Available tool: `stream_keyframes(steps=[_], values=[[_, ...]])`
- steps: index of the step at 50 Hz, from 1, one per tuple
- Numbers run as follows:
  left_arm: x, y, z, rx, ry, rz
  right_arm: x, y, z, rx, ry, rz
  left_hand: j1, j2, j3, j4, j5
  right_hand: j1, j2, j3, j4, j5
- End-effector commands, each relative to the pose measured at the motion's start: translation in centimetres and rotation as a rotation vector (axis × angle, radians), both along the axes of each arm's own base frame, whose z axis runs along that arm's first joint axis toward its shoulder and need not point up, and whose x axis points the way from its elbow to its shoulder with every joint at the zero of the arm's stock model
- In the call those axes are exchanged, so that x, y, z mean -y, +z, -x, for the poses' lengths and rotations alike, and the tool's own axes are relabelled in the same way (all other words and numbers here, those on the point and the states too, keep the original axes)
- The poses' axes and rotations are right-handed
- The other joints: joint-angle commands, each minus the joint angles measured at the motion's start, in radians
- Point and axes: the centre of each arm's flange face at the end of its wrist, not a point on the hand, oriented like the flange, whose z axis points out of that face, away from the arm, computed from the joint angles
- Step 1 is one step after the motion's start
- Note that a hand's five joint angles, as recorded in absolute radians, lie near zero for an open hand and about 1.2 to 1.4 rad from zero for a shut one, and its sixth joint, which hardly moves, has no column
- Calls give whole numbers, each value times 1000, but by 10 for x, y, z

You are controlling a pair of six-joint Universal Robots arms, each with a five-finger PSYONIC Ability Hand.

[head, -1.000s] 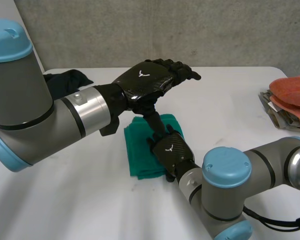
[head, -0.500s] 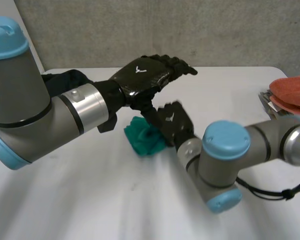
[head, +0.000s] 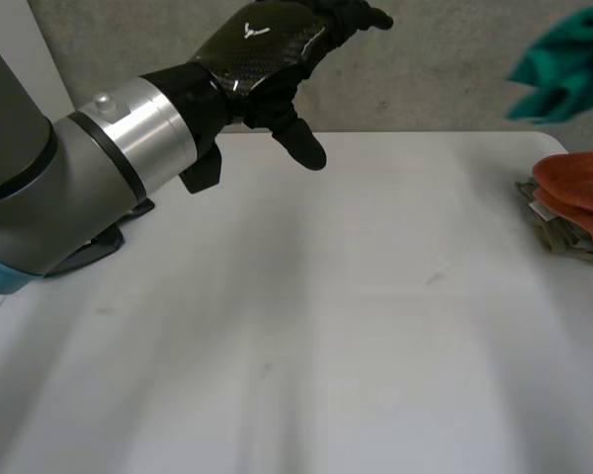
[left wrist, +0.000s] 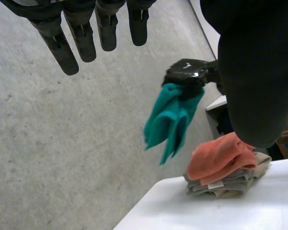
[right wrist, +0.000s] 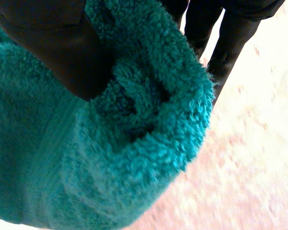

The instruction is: Fold the laundry.

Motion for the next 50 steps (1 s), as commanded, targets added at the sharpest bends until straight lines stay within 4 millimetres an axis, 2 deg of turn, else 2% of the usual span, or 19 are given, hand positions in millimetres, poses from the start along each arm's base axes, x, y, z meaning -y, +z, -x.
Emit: stream_keyframes(steps=[1, 3, 7, 10, 12, 13, 14, 17, 22, 29, 32, 33, 36, 40, 42, 44, 46, 48, 50], values=[[-1, -18, 2, 29, -7, -42, 32, -87, 99, 12, -12, -211, 0, -12, -16, -8, -26, 354, 239, 217, 201, 279], [-1, -20, 2, 34, -7, -50, 34, -119, 121, 10, -1, -281, 0, -12, -16, -8, -26, 354, 239, 217, 201, 279], [2, -32, 4, 51, -8, -75, 28, -159, 151, 8, -2, -372, 0, -12, -16, -8, -26, 354, 239, 217, 201, 279], [3, -34, 5, 55, -8, -79, 19, -173, 152, 6, 60, -414, 0, -12, -16, -8, -26, 311, 196, 174, 158, 236], [3, -34, 5, 55, -9, -76, 17, -173, 149, 4, 90, -418, 0, -12, -16, -8, -26, -14, -128, -150, -166, -88], [3, -33, 5, 54, -9, -76, 16, -173, 148, 4, 98, -420, 0, -12, -16, -8, -26, -291, -406, -428, -444, -366], [3, -32, 5, 52, -9, -74, 14, -173, 147, 7, 107, -425, 0, -12, -16, -8, -26, -868, -983, -1005, -1021, -943], [2, -30, 5, 48, -9, -67, 11, -168, 146, 25, 102, -434, 3, -9, -13, -5, -23, -868, -983, -1005, -1021, -943], [0, -27, 5, 42, -11, -65, -8, -110, 141, 139, 106, -421, 3, -9, -13, -5, -23, -868, -983, -1005, -1021, -943], [-11, -27, 11, 45, -40, -65, -41, -67, 148, 223, 43, -414, 3, -9, -13, -5, -23, -868, -983, -1005, -1021, -943], [-15, -29, 13, 49, -50, -73, -57, -47, 168, 249, -82, -413, 0, -11, -16, -8, -26, -868, -983, -1005, -1021, -943], [-16, -29, 13, 51, -51, -76, -65, -40, 188, 273, -202, -420, 0, -11, -16, -8, -26, -868, -983, -1005, -1021, -943], [-18, -28, 13, 51, -53, -78, -74, -39, 214, 251, -375, -451, 0, -12, -16, -8, -26, -868, -983, -1005, -1021, -943], [-25, -23, 13, 45, -64, -70, -76, -21, 233, 10, -595, -443, 0, -12, -16, -8, -26, -868, -983, -1005, -1021, -943], [-30, -13, 14, 27, -73, -42, -74, 2, 242, -90, -708, -363, 3, -9, -13, -5, -23, -868, -983, -1005, -1021, -943], [-31, -4, 13, 9, -71, -18, -67, 19, 235, -93, -730, -281, 3, -9, -13, -5, -23, -868, -983, -1005, -1021, -943], [-31, 19, 9, -44, -47, 29, -54, 42, 197, -47, -645, -146, 3, -9, -13, -5, -23, -868, -983, -1005, -1021, -943], [-28, 37, 4, -94, -5, 52, -49, 54, 171, -1, -564, -70, 6, -6, -10, -2, -20, -868, -983, -1005, -1021, -943], [-20, 62, -7, -176, 84, 70, -52, 78, 137, 62, -451, 53, 3, -9, -13, -5, -23, -868, -983, -1005, -1021, -943]])
